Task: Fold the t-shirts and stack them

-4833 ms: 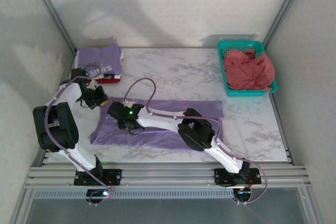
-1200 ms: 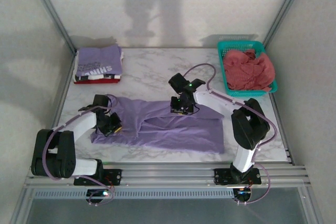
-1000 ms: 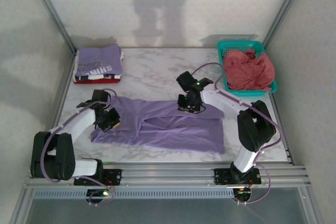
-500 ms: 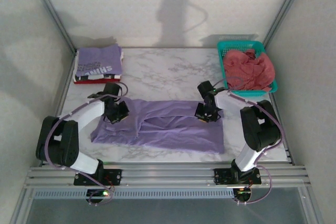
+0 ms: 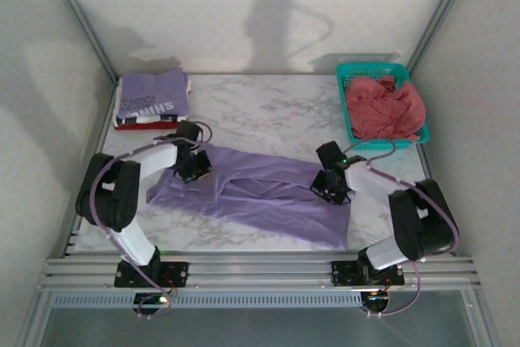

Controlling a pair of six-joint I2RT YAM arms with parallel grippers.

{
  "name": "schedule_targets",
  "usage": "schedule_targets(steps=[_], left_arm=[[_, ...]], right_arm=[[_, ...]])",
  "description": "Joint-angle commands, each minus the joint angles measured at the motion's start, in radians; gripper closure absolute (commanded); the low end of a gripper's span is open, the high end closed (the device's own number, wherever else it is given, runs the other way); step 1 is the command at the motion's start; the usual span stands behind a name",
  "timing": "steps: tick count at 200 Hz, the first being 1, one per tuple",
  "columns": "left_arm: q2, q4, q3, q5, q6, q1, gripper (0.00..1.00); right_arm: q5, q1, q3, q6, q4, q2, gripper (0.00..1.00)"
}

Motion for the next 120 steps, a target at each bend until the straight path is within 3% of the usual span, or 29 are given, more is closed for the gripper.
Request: schedule_targets(steps=[1,69,120], left_arm=[[0.121,0.031,0.066,-0.017,0.02,-0.033,1.0],[0.548,-0.065,0.618,-0.014,0.12,-0.081,1.0],[0.753,-0.174,1.036,-0.001,0.139,-0.137,1.0]], right_arm=[[0.058,-0.008,-0.055,0.088,-0.057,-0.056,1.0],[0.015,-0.006,-0.057,0.046,-0.103,-0.088,1.0],[0.002,0.002,-0.134,0.116,-0.135,-0.26,1.0]])
